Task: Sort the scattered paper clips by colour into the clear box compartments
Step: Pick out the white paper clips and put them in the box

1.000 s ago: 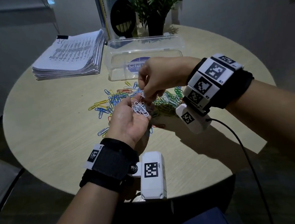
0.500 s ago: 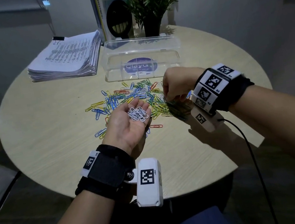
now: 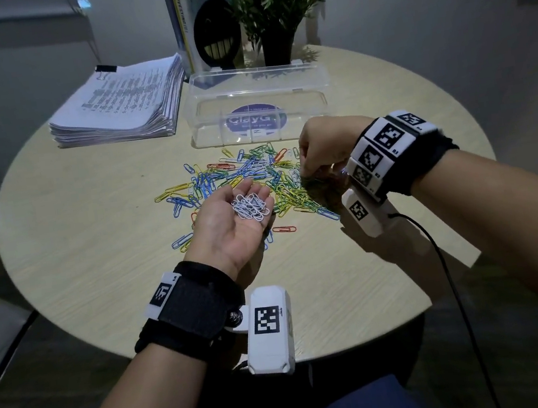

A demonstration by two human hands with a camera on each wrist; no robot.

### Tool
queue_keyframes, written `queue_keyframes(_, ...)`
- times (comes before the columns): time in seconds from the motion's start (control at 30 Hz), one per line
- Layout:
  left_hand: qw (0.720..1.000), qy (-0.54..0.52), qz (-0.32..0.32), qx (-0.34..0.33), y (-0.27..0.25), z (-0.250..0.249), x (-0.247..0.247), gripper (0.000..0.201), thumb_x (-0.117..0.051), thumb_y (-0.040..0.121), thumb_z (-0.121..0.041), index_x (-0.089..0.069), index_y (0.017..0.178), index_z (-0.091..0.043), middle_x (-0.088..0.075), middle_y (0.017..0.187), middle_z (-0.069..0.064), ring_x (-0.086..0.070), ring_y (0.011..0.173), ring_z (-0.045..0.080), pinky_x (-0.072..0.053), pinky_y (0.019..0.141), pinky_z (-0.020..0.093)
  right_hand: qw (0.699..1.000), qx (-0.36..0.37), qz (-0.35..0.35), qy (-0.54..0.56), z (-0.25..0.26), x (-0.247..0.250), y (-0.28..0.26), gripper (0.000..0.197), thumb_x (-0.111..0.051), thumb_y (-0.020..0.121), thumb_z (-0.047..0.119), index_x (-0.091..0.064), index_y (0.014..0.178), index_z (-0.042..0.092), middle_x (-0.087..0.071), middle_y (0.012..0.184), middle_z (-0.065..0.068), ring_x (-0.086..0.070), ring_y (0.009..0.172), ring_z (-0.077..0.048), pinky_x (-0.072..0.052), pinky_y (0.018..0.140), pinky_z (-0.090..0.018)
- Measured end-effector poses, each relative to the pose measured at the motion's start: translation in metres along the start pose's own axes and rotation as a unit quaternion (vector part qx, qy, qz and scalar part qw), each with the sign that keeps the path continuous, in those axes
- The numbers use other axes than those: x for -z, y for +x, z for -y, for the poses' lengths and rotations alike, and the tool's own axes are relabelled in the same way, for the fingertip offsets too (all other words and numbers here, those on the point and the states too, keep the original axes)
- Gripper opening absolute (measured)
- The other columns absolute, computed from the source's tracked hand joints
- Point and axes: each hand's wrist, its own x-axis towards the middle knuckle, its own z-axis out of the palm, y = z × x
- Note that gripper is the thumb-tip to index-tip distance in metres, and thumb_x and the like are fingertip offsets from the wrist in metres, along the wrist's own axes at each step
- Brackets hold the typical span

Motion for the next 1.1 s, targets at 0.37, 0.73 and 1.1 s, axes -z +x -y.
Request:
queue_keyframes(0.37, 1.0, 0.002, 0.0, 0.0, -0.001, -0.002, 0.001, 0.036, -0.03, 0.101, -0.021, -0.057, 0.091, 0.0, -0.059, 0.093, 0.014, -0.058, 0.085, 0.023, -0.041, 0.093, 0.035, 0.997, 0.014, 0.062, -0.049, 0.01, 0.007, -0.002, 0.018, -0.071, 0.081, 0.018, -0.072, 0.096, 0.009, -0.066, 0.08, -0.002, -0.068, 0.089, -0.024, -0.053, 0.079, -0.035)
queue_keyframes(0.73, 1.0, 0.004, -0.001, -0.001, -0.001, -0.002, 0.0, 0.036, -0.03, 0.101, -0.021, -0.057, 0.091, -0.001, -0.058, 0.092, 0.014, -0.057, 0.084, 0.023, -0.041, 0.092, 0.034, 0.996, 0.003, 0.061, -0.067, 0.012, 0.01, -0.005, 0.022, -0.068, 0.073, 0.011, -0.068, 0.091, -0.001, -0.063, 0.075, -0.01, -0.064, 0.071, -0.031, -0.056, 0.084, -0.047)
queue_keyframes(1.1, 1.0, -0.002, -0.002, -0.002, -0.001, -0.002, 0.0, 0.037, -0.029, 0.102, -0.023, -0.057, 0.093, 0.001, -0.058, 0.095, 0.016, -0.053, 0.102, 0.025, -0.041, 0.093, 0.036, 0.998, 0.011, -0.017, -0.056, 0.016, -0.006, 0.011, 0.027, -0.074, 0.079, 0.015, -0.072, 0.101, -0.001, -0.071, 0.101, -0.016, -0.058, 0.078, -0.02, -0.055, 0.083, -0.035)
